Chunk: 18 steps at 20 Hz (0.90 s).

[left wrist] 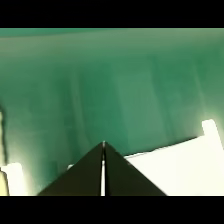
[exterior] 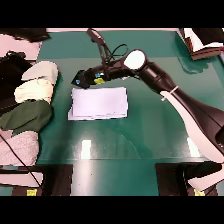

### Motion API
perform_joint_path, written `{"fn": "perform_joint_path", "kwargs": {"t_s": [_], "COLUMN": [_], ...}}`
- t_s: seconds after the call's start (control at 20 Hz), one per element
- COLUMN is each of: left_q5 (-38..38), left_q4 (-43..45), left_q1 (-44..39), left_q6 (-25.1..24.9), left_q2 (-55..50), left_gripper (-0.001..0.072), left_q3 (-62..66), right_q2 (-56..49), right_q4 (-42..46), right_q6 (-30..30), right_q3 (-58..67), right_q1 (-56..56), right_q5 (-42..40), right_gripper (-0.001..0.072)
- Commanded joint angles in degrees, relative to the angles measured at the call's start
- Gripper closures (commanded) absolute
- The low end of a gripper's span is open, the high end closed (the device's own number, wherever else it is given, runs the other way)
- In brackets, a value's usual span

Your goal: Fold the shirts.

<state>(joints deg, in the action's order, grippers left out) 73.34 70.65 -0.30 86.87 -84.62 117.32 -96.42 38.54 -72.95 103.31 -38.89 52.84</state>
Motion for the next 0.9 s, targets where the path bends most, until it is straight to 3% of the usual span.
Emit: {"fn": "perform_joint_path", "kwargs": {"t_s": [0.0, 0.15, 0.35, 0.4, 0.45, 0.55, 0.65, 0.85], "left_q5": [1.8, 3.0, 1.5, 0.7, 0.1, -0.9, -1.1, -1.1], "left_q4": [1.0, -1.7, -1.7, -1.7, -1.7, -1.7, -2.1, -1.8], "left_q1": [3.1, 2.7, -1.6, -2.9, -4.0, -5.9, -6.4, -6.4], "left_q6": [-0.3, -0.3, -1.8, -1.9, -1.9, -1.9, -1.9, -1.9], "left_q2": [4.3, 4.2, 4.1, 4.0, 3.8, 3.5, 3.2, 3.2], "left_gripper": [0.0683, 0.0683, 0.0683, 0.0683, 0.0684, 0.0683, 0.0683, 0.0683], "left_q3": [0.2, -0.8, -6.0, -7.0, -7.7, -8.2, -8.2, -8.2], "right_q2": [-1.3, 4.9, 13.1, 13.9, 13.7, 11.5, 7.8, -1.3], "right_q4": [5.4, 11.7, 13.5, 12.8, 10.3, 4.1, -1.4, -10.8], "right_q6": [0.5, 0.3, -5.0, -5.5, -5.4, -5.2, -2.5, 0.0], "right_q3": [3.3, -7.1, -30.5, -35.5, -39.7, -44.6, -45.4, -38.7], "right_q1": [1.7, 9.6, 24.4, 27.5, 30.4, 33.0, 32.0, 25.1], "right_q5": [8.8, 15.3, 12.0, 10.2, 8.9, 7.0, 5.2, 2.0], "right_gripper": [0.0365, 0.0365, 0.0339, 0.0158, 0.0032, 0.0040, 0.0120, 0.0137]}}
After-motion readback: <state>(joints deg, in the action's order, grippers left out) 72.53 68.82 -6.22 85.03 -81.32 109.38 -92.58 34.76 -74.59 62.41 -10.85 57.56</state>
